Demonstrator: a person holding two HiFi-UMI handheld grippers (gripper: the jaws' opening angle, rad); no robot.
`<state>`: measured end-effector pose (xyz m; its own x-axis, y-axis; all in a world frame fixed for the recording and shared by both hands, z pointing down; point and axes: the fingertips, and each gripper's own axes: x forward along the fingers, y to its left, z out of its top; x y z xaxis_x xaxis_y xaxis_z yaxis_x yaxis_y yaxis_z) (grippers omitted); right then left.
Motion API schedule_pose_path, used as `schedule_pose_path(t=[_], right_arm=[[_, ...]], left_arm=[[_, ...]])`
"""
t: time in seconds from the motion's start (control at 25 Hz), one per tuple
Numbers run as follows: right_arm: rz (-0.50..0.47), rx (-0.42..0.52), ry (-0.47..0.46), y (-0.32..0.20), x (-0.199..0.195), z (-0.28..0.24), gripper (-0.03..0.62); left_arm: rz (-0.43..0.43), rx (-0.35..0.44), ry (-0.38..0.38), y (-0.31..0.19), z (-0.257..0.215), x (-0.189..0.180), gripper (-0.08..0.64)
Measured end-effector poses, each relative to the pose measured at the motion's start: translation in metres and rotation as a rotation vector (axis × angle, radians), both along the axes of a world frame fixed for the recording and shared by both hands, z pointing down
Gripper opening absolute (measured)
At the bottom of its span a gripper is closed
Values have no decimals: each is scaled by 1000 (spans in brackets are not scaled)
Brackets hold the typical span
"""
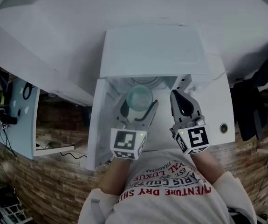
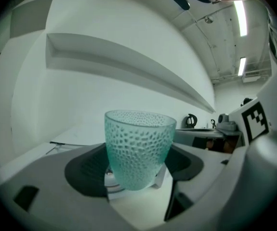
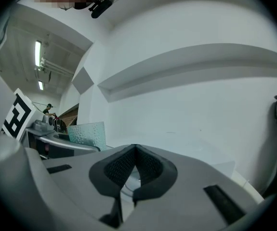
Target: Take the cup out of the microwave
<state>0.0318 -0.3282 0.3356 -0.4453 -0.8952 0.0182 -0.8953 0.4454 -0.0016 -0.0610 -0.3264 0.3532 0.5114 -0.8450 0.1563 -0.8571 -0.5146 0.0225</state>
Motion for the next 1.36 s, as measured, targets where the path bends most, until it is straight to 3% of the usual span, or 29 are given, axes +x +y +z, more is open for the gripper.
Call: schedule_pose_path(t=[0.52,1.36], right_arm=[[0,12,53,-2,-13,0,5],[-43,-42,61,-9,-6,14,5]], left_arm=[[-35,19,38,-12,-7,-13,362],[-94,6,64,-28,-1,-12,362]])
